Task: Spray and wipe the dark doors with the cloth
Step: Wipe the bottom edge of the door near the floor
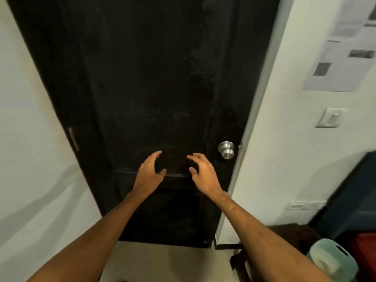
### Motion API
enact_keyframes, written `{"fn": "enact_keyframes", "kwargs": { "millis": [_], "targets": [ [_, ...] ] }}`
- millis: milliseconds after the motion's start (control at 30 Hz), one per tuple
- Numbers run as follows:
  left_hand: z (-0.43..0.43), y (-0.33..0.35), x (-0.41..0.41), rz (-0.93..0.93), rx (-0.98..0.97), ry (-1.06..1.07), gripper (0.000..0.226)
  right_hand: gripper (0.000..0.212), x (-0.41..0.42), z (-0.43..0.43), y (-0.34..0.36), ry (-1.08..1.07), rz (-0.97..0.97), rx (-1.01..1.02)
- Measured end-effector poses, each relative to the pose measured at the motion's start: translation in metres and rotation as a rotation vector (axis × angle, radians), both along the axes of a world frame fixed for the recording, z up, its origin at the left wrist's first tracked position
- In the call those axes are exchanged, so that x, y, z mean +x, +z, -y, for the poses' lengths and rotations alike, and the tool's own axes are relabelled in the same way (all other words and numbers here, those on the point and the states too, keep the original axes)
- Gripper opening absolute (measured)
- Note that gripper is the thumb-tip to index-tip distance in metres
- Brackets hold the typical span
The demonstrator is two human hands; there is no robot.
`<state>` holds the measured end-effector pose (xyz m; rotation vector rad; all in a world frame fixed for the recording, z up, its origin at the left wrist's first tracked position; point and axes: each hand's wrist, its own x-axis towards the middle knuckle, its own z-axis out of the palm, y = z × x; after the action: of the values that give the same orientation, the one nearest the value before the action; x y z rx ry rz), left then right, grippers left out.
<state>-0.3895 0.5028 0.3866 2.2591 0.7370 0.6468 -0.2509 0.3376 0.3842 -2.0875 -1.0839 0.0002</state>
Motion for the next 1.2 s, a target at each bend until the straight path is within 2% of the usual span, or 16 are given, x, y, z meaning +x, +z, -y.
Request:
{"fn": "enact_keyframes", "kwargs": {
  "millis": [167,300,467,533,667,833,900,1033,1200],
  "targets": [
    [0.052,-0.012,0.07,-0.04,-0.071,-0.111,0.064,0.046,0.044,0.055,-0.003,-0.192,-0.041,0.073],
    [0.084,-0.012,0.137,-0.023,-0.236,-0.111,0.054,0.037,0.086,0.08,-0.008,-0.348,-0.085,0.185],
    [0.113,-0.021,0.227,-0.04,-0.487,0.035,0.07,0.029,0.144,0.095,-0.021,-0.456,-0.135,0.257],
    [0.126,-0.024,0.262,-0.034,-0.604,0.044,0.073,0.029,0.169,0.097,-0.025,-0.48,-0.155,0.289],
    [0.144,-0.028,0.317,0.016,-0.862,0.075,0.066,0.027,0.205,0.092,-0.03,-0.514,-0.168,0.341],
    [0.144,-0.045,0.352,0.094,-0.908,0.235,0.051,0.029,0.23,0.084,-0.043,-0.55,-0.149,0.418],
    [0.141,-0.043,0.363,0.136,-0.998,0.254,0.044,0.034,0.237,0.079,-0.05,-0.547,-0.134,0.437],
    [0.127,-0.041,0.382,0.166,-1.182,0.248,0.047,0.041,0.235,0.068,-0.063,-0.542,-0.14,0.453],
    [0.119,-0.036,0.398,0.265,-1.411,0.246,0.033,0.045,0.24,0.051,-0.072,-0.511,-0.214,0.464]
  ]
}}
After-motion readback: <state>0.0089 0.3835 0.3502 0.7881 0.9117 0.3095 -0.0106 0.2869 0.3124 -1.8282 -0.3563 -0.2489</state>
